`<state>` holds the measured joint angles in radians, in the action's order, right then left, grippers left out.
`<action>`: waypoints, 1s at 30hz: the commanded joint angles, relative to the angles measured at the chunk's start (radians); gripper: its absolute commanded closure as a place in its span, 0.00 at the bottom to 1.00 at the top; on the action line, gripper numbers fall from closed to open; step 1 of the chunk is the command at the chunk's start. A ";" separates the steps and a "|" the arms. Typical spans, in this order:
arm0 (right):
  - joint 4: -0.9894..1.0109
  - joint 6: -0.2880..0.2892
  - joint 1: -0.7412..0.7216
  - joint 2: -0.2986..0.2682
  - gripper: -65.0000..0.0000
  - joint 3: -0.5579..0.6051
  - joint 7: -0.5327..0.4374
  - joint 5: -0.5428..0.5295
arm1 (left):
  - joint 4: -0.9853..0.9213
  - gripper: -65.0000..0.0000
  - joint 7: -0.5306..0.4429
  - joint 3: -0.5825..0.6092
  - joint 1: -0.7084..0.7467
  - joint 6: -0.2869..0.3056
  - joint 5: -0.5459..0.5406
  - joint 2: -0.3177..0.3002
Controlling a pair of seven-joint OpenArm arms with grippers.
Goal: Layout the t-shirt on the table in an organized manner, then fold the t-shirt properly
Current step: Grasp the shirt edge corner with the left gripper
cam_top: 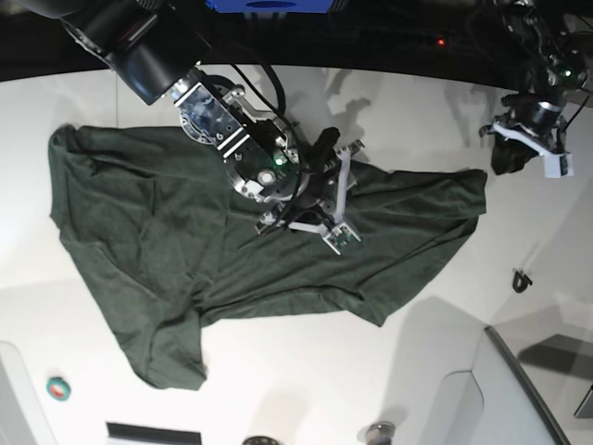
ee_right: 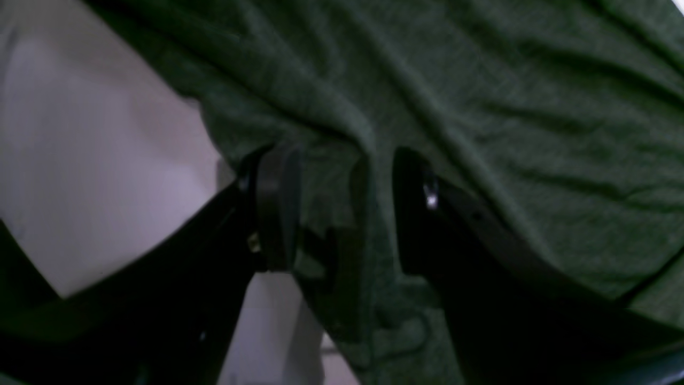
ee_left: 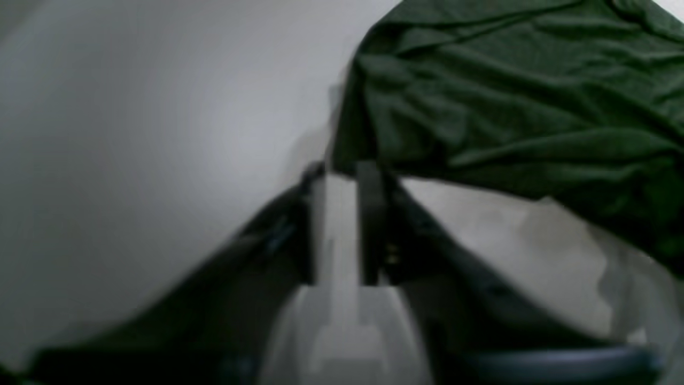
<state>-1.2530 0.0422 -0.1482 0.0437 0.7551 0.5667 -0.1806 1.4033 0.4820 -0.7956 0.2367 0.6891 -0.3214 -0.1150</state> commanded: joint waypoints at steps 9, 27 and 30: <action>-0.113 0.009 0.140 -0.049 0.61 -0.156 -0.075 -0.003 | -0.101 0.67 -0.022 0.003 -0.118 -0.045 -0.015 0.010; -0.233 0.009 0.218 -0.106 0.60 -0.174 -0.089 -0.003 | -0.134 0.29 -0.024 0.045 -0.144 -0.073 -0.015 0.011; -0.233 0.009 0.218 -0.106 0.60 -0.174 -0.089 -0.003 | -0.154 0.29 -0.024 0.045 -0.167 -0.073 -0.015 0.013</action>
<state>-1.4662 0.0452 0.0811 -0.0662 0.5804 0.4969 -0.1799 1.2343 0.4816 -0.7502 0.0830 0.6090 -0.3191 -0.0895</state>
